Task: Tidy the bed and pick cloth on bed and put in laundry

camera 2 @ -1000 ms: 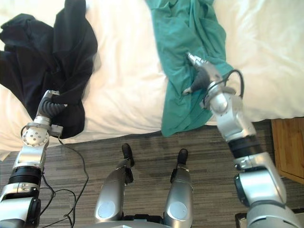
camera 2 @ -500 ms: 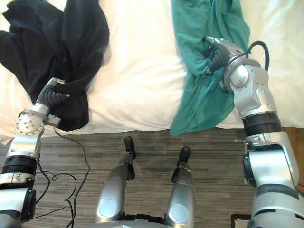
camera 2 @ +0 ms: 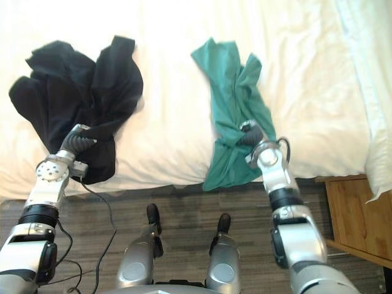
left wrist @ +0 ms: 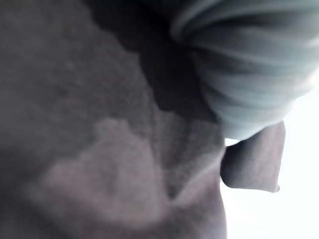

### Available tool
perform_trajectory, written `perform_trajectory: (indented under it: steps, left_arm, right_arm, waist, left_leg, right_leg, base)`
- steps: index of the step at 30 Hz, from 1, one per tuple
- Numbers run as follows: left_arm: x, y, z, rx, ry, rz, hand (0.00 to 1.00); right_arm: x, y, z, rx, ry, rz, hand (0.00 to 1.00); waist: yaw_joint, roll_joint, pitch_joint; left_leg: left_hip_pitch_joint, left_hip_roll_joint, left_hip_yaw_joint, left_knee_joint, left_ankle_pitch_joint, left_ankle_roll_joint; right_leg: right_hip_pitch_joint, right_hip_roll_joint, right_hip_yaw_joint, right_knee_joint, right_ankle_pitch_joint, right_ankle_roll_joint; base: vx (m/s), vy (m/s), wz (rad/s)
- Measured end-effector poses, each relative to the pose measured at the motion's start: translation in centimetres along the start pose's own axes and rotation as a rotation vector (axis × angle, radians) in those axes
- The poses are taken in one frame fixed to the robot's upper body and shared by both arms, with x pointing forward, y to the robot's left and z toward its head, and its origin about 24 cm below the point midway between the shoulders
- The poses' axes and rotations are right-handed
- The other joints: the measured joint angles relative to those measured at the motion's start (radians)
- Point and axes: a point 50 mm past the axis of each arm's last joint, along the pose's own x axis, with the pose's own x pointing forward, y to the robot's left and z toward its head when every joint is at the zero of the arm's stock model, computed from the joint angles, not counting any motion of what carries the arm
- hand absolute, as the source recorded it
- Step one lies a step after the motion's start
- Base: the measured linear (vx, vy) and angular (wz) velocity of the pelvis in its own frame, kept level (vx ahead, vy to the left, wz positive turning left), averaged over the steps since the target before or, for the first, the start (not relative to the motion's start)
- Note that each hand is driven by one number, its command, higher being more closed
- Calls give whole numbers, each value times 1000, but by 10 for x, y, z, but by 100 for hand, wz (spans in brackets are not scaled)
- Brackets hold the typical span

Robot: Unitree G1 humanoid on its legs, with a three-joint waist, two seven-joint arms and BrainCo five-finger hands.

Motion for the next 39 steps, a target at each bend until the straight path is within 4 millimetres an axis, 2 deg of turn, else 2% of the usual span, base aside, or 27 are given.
perform_trajectory:
  steps: [1, 3, 5, 6, 8, 10, 12, 13, 15, 16, 18, 20, 22, 25, 26, 27, 28, 29, 30, 31, 33, 34, 35, 36, 37, 38, 39]
  left_arm:
    - [-4, 0, -9, -49, 23, 16, 100]
    - [-21, -8, -45, -255, 118, 68, 100]
    - [-34, -15, -66, -383, 175, 83, 100]
    - [-49, -23, -86, -506, 229, 94, 100]
    - [-64, -31, -103, -609, 274, 108, 100]
    - [-85, -48, -122, -745, 323, 123, 100]
    - [-91, -63, -128, -833, 341, 138, 100]
    - [-96, -77, -133, -889, 369, 142, 100]
    - [-101, -95, -137, -929, 406, 132, 100]
    - [-103, -106, -137, -928, 431, 112, 100]
    - [-114, -119, -145, -911, 506, 103, 100]
    - [-138, -127, -163, -904, 634, 176, 100]
    - [-148, -131, -170, -895, 702, 211, 100]
    - [-151, -133, -172, -881, 736, 251, 100]
    - [-149, -132, -171, -885, 735, 275, 100]
    - [-144, -132, -168, -891, 714, 284, 100]
    - [-141, -134, -165, -893, 700, 280, 100]
    - [-137, -133, -162, -892, 674, 286, 100]
    - [-133, -139, -156, -898, 647, 270, 100]
    - [-130, -144, -153, -891, 633, 248, 100]
    - [-129, -159, -146, -901, 616, 202, 100]
    - [-131, -161, -143, -904, 603, 197, 100]
    - [-131, -160, -142, -886, 597, 190, 100]
    - [-130, -162, -139, -877, 595, 175, 100]
    - [-132, -163, -136, -869, 584, 153, 100]
    - [-134, -163, -133, -865, 574, 139, 100]
    - [-136, -163, -132, -866, 570, 136, 100]
  right_arm:
    - [-5, 8, -8, 39, 8, 7, 100]
    - [-31, 39, -51, 193, 108, 27, 100]
    - [-50, 60, -79, 260, 200, 45, 100]
    - [-77, 80, -108, 306, 311, 76, 100]
    - [-100, 99, -128, 335, 399, 113, 100]
    - [-128, 124, -142, 399, 469, 182, 100]
    - [-139, 133, -144, 434, 476, 210, 100]
    - [-143, 137, -145, 449, 472, 221, 100]
    - [-151, 141, -147, 483, 477, 229, 100]
    - [-158, 144, -150, 505, 484, 226, 100]
    - [-172, 143, -158, 550, 512, 214, 100]
    - [-177, 138, -162, 609, 518, 206, 100]
    - [-178, 135, -164, 644, 511, 210, 100]
    - [-179, 132, -166, 712, 517, 215, 100]
    - [-181, 132, -168, 753, 523, 215, 100]
    - [-182, 131, -168, 792, 518, 216, 100]
    - [-183, 130, -168, 814, 514, 211, 100]
    - [-185, 129, -170, 849, 517, 208, 100]
    - [-185, 127, -168, 889, 487, 223, 100]
    - [-183, 123, -167, 897, 467, 228, 100]
    - [-175, 110, -162, 876, 407, 254, 100]
    - [-171, 107, -157, 862, 366, 286, 100]
    - [-167, 112, -149, 856, 330, 327, 100]
    - [-167, 113, -147, 857, 322, 332, 100]
    - [-167, 118, -142, 858, 307, 352, 100]
    - [-170, 123, -138, 851, 297, 368, 100]
    - [-172, 125, -137, 852, 297, 371, 100]
  waist:
    - [-4, 1, -6]
    - [-17, 2, -70]
    - [-21, 7, -109]
    - [-25, 12, -146]
    - [-33, 18, -172]
    - [-43, 25, -217]
    - [-51, 31, -242]
    - [-57, 31, -259]
    - [-62, 26, -282]
    - [-67, 14, -290]
    - [-70, -2, -302]
    - [-59, 3, -307]
    - [-62, 10, -305]
    - [-63, 12, -295]
    - [-74, 1, -291]
    - [-98, -12, -283]
    - [-104, -10, -280]
    - [-102, -23, -272]
    - [-113, -40, -260]
    - [-111, -31, -245]
    - [-114, 27, -194]
    - [-111, 28, -195]
    - [-114, -6, -196]
    - [-109, -6, -195]
    - [-100, -8, -193]
    - [-106, -6, -192]
    - [-107, -3, -193]
  left_leg:
    - [18, -1, 3, -8, -1, -2]
    - [63, -4, 17, -32, -10, -12]
    - [94, -7, 25, -32, -26, -15]
    - [129, -10, 28, -33, -39, -21]
    - [161, -11, 29, -33, -46, -27]
    - [189, -11, 24, -34, -47, -29]
    - [194, -12, -5, -37, -47, -29]
    - [192, -14, -39, -38, -47, -29]
    - [178, -15, -114, -38, -47, -27]
    - [168, -15, -169, -39, -37, -22]
    - [162, -18, -222, -40, -25, -24]
    - [160, -17, -252, -40, -16, -31]
    - [139, -18, -282, -40, -5, -33]
    - [124, -29, -307, -39, 23, -32]
    - [116, -45, -295, -39, 52, -15]
    - [99, -71, -221, -39, 91, 36]
    - [95, -77, -145, -39, 52, 117]
    - [107, -71, -13, -38, 1, 201]
    - [131, -70, 91, -25, -69, 229]
    - [131, -64, 105, -7, -79, 221]
    - [124, -40, 105, 36, -64, 218]
    - [91, -58, 95, 53, -80, 181]
    - [45, -73, 117, 119, -127, 138]
    - [14, -64, 124, 195, -134, 164]
    - [-30, -50, 138, 369, -144, 178]
    - [-44, -25, 141, 532, -188, 168]
    - [-39, -12, 138, 572, -214, 156]
  right_leg:
    - [16, 1, 1, -10, 1, 1]
    - [59, 4, 1, -48, 3, 6]
    - [97, 4, 1, -73, 4, 8]
    - [141, 2, -3, -96, 5, 9]
    - [181, 1, -16, -110, 5, 9]
    - [228, 0, -56, -125, 2, 13]
    - [260, -1, -99, -126, -8, 20]
    - [280, -1, -113, -116, -27, 19]
    - [289, 5, -102, -68, -93, 1]
    - [290, 27, -69, -34, -156, -17]
    - [304, 40, -70, 11, -205, -25]
    - [315, 40, -102, 39, -225, -29]
    - [315, 43, -130, 45, -226, -29]
    - [343, 45, -161, 50, -220, -28]
    - [366, 42, -180, 50, -223, -34]
    - [402, 37, -214, 52, -223, -37]
    - [417, 39, -236, 54, -222, -39]
    - [449, 31, -263, 55, -221, -42]
    - [486, 21, -296, 66, -206, -67]
    - [493, 18, -301, 98, -206, -69]
    - [488, 25, -286, 183, -246, -87]
    - [471, 54, -263, 113, -290, -98]
    - [472, 12, -325, 84, -296, -72]
    - [463, -9, -353, 88, -286, -63]
    - [445, -39, -384, 94, -268, -42]
    - [442, -55, -424, 97, -260, -27]
    - [443, -56, -441, 97, -258, -24]
  base:
    - [103, 14, -25]
    - [125, 5, -18]
    - [167, -8, -13]
    - [176, -13, -8]
    - [156, -19, -3]
    - [97, -34, 18]
    - [40, -56, 52]
    - [-7, -67, 82]
    - [-33, -74, 106]
    - [-56, -91, 125]
    - [-69, -122, 104]
    - [-47, -89, 49]
    - [-51, -68, 50]
    - [-19, -35, 58]
    - [-61, -15, 130]
    - [-81, 3, 146]
    - [-101, 32, 165]
    - [-62, 25, 186]
    - [-34, 27, 187]
    - [-32, 27, 166]
    - [-145, 48, 102]
    - [-207, 39, 120]
    - [-176, 29, 113]
    - [-91, 15, 92]
    - [-66, 10, 78]
    - [-50, 16, 82]
    - [9, 54, 107]
